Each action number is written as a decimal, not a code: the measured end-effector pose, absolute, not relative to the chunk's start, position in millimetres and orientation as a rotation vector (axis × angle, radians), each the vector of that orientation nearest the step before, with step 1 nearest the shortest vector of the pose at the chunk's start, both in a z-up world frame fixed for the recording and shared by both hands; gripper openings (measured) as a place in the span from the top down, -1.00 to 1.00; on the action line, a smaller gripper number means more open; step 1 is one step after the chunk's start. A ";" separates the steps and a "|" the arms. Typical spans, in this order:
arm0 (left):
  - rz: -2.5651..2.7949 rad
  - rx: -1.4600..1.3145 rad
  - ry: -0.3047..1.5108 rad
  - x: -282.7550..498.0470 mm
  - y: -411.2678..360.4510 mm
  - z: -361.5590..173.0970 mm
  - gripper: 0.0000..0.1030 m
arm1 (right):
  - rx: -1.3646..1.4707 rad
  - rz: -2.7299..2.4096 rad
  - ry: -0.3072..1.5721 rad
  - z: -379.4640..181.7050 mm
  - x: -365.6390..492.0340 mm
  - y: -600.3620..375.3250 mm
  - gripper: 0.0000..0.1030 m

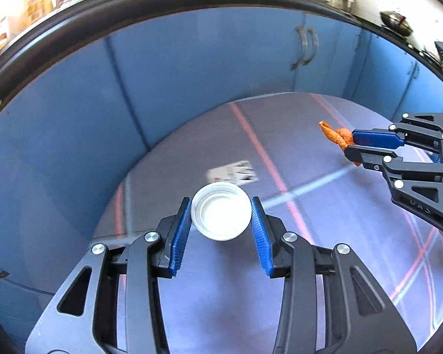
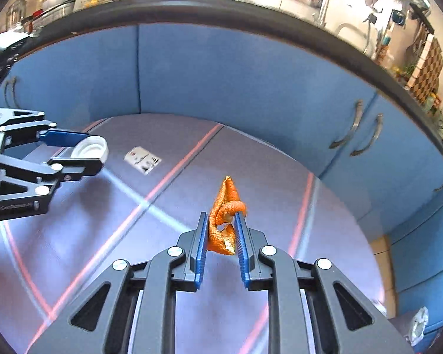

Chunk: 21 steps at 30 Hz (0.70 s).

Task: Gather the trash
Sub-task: 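Grasp the small white lid with the left gripper while the right grasps the orange peel, then carry the white lid and orange peel over the black bin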

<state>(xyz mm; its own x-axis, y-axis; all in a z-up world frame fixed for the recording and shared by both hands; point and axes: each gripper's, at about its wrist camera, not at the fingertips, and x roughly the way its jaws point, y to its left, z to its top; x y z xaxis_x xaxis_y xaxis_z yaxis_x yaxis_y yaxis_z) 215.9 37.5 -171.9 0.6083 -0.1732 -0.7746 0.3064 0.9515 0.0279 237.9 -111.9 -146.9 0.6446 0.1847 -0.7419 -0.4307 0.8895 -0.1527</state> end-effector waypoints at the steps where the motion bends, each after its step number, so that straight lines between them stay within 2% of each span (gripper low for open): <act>1: -0.287 0.172 0.871 212.6 31.8 -169.3 0.20 | -0.338 0.352 0.791 -142.7 229.7 -115.7 0.65; 21: -0.567 0.334 0.785 121.1 -133.3 -117.8 0.19 | -0.326 0.100 0.690 -72.8 78.0 -253.7 0.65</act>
